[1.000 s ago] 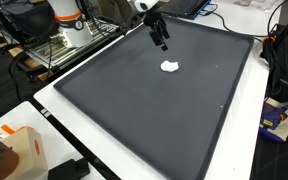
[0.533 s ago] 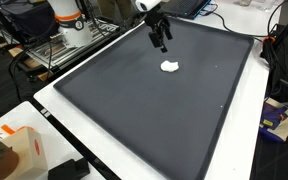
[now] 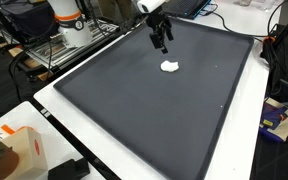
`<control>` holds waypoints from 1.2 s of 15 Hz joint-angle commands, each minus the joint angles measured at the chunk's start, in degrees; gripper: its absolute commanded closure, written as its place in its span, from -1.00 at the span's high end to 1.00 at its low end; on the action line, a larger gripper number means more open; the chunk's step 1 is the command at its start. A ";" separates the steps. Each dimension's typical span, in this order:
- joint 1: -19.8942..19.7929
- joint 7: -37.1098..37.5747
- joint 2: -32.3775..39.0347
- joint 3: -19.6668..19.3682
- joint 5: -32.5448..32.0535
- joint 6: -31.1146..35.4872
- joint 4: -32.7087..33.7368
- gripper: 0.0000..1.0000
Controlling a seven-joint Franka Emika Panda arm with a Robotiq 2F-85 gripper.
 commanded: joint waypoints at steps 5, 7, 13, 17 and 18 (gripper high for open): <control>0.12 26.14 0.38 -1.62 -22.35 0.46 -3.51 1.00; 6.52 34.43 -0.12 -9.56 -30.36 -1.08 -4.42 1.00; 23.47 58.86 -1.41 -33.10 -58.31 -11.18 -0.30 1.00; 12.22 63.31 -2.98 -22.16 -65.19 -12.82 1.49 1.00; 12.36 63.11 -3.54 -22.19 -64.99 -13.49 1.66 1.00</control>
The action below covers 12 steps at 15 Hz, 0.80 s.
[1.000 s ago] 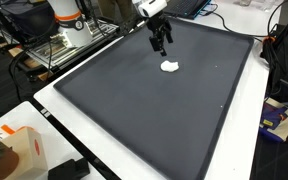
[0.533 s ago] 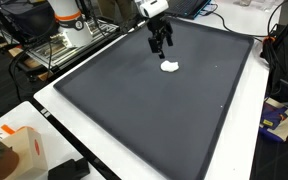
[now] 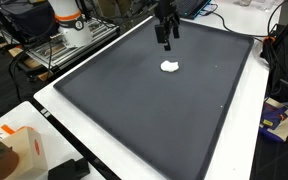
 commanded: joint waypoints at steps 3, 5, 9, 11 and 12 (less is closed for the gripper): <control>-15.23 8.67 -0.33 14.13 -10.45 -0.85 0.56 1.00; -18.93 13.56 -0.73 17.25 -15.93 -1.30 0.66 1.00; -23.12 19.91 -1.33 21.22 -23.32 -4.29 1.67 1.00; -24.42 20.90 -1.25 23.08 -24.29 -6.70 2.58 1.00; -24.89 21.32 -0.98 23.78 -24.67 -8.23 3.40 1.00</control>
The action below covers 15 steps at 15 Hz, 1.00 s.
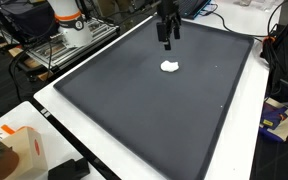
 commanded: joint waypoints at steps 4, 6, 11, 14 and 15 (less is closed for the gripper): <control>-3.35 5.60 1.02 4.91 -5.09 -13.21 6.91 1.00; -3.51 7.23 2.26 5.75 -6.07 -17.38 10.51 1.00; -3.07 9.91 8.11 7.13 -7.41 -27.07 20.69 1.00; -3.17 8.98 11.81 7.56 -6.39 -32.22 26.50 1.00; -3.29 8.39 13.00 7.62 -5.98 -34.21 28.39 1.00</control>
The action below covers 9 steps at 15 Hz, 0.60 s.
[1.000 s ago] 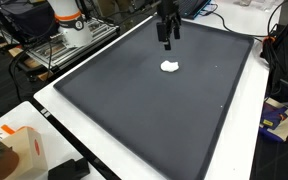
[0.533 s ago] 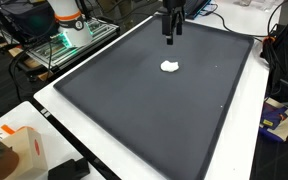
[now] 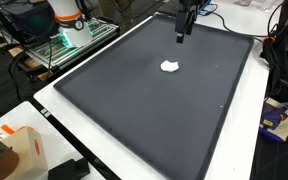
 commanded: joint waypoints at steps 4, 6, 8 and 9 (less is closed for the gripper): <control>-2.05 -3.58 8.36 1.45 1.99 -13.24 13.18 1.00; -3.10 -5.86 9.99 1.83 3.52 -16.03 16.00 1.00; -4.15 -7.54 11.44 2.03 5.04 -17.97 18.31 1.00; -4.73 -8.35 11.76 2.17 5.93 -17.58 18.75 1.00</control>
